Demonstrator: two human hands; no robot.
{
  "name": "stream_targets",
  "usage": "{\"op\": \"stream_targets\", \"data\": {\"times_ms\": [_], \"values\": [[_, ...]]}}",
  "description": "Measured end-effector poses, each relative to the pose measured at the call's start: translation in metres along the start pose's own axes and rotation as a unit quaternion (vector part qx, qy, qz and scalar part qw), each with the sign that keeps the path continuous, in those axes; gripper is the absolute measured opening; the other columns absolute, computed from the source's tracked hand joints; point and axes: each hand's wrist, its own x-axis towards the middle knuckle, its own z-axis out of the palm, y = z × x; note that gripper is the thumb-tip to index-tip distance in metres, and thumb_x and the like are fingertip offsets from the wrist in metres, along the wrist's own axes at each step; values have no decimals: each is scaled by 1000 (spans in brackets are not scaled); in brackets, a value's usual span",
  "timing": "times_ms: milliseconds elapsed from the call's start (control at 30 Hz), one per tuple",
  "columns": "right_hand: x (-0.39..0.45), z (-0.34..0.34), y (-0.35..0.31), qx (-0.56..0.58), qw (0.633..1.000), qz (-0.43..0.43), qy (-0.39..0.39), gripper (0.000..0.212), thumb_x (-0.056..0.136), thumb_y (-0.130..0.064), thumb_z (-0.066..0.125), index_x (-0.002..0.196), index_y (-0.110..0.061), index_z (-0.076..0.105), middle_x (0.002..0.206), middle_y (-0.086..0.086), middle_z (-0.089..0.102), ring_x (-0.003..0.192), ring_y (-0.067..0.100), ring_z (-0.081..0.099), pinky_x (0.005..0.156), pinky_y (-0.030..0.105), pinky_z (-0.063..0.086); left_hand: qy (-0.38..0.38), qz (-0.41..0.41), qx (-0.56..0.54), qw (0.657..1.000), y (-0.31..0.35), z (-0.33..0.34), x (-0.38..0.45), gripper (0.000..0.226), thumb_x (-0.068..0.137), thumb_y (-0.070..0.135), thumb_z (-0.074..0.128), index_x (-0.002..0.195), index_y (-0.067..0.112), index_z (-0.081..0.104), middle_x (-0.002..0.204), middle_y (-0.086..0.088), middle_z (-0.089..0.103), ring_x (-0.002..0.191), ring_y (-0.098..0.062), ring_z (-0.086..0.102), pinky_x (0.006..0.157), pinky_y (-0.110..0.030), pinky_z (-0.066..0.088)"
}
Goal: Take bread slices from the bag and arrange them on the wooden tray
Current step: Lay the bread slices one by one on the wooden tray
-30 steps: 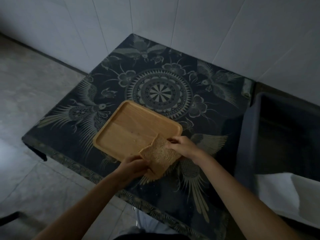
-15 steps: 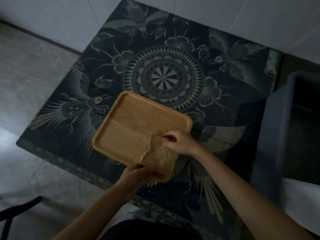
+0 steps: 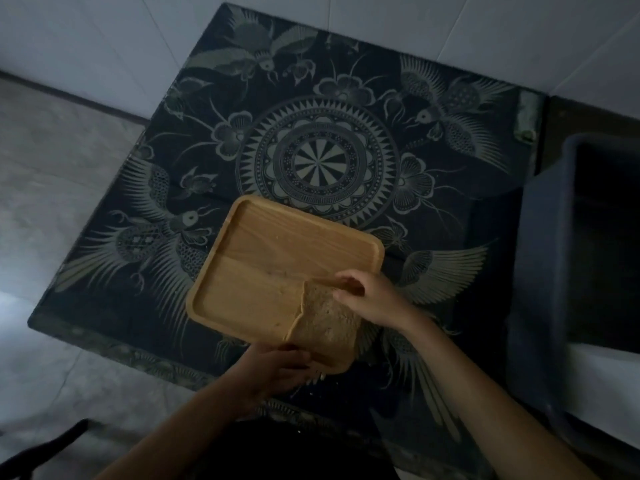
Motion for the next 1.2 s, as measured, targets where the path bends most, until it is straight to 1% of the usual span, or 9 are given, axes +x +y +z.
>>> {"op": "stream_targets", "data": {"times_ms": [67, 167, 233, 333, 467, 667, 933, 1067, 1200], "values": [[-10, 1, 6, 49, 997, 12, 56, 48, 94, -47, 64, 139, -32, 56, 127, -16, 57, 112, 0, 53, 81, 18, 41, 7, 3, 79, 997, 11, -13, -5, 22, 86, 8, 76, 106, 0, 72, 98, -16, 80, 89, -30, 78, 63, -27, 63], [-29, 9, 14, 129, 979, 32, 155, 43, 95, -40, 66, 137, -30, 57, 127, -13, 59, 112, -1, 57, 83, 19, 45, 24, 21, 224, 974, 30, -29, -3, 18, 88, 22, 75, 98, 7, 75, 88, -7, 81, 77, -23, 79, 54, -22, 57], [-42, 16, 14, 189, 959, 65, 203, 41, 95, -36, 67, 135, -29, 57, 124, -13, 61, 109, -3, 59, 80, 19, 48, 38, 52, 286, 956, 43, -36, 3, 17, 88, 27, 75, 96, 12, 74, 88, -6, 81, 74, -18, 78, 57, -24, 57], [-56, 30, 12, 283, 918, 124, 247, 39, 95, -36, 68, 132, -29, 56, 119, -13, 62, 103, -2, 61, 81, 24, 51, 41, 149, 351, 924, 56, -42, 18, 12, 90, 32, 71, 96, 21, 73, 92, 0, 77, 83, -19, 76, 75, -40, 64], [-62, 49, 11, 314, 892, 171, 276, 40, 95, -37, 68, 132, -27, 58, 115, -14, 63, 107, 3, 61, 95, 35, 53, 14, 225, 350, 909, 64, -35, 33, 7, 87, 39, 71, 93, 40, 68, 100, 11, 73, 94, -11, 70, 84, -43, 61], [-67, 78, 3, 320, 895, 159, 268, 14, 95, -39, 68, 107, -35, 71, 109, -13, 74, 98, 2, 70, 85, 27, 58, 15, 230, 359, 904, 64, -21, 45, 29, 86, 26, 74, 115, 22, 72, 108, 5, 74, 94, -16, 73, 89, -45, 60], [-74, 94, -16, 275, 888, 161, 333, 25, 92, -36, 72, 116, -34, 63, 105, -23, 64, 99, -6, 61, 77, 21, 53, 24, 259, 362, 895, 56, -18, 43, 44, 87, 27, 74, 129, 20, 67, 110, 8, 73, 89, -11, 74, 86, -45, 62], [-77, 95, -23, 276, 888, 134, 343, 30, 92, -26, 73, 120, -29, 62, 107, -18, 68, 99, -3, 64, 81, 24, 56, 28, 276, 311, 909, 48, -19, 40, 42, 85, 26, 76, 127, 28, 68, 101, 20, 73, 88, -4, 73, 84, -43, 62], [-79, 91, -28, 286, 890, 101, 342, 29, 94, -21, 72, 121, -25, 62, 110, -11, 69, 100, 0, 66, 87, 26, 57, 2, 300, 247, 921, 46, -22, 37, 38, 87, 20, 76, 108, 51, 66, 104, 13, 75, 99, -9, 72, 82, -37, 62]]}}
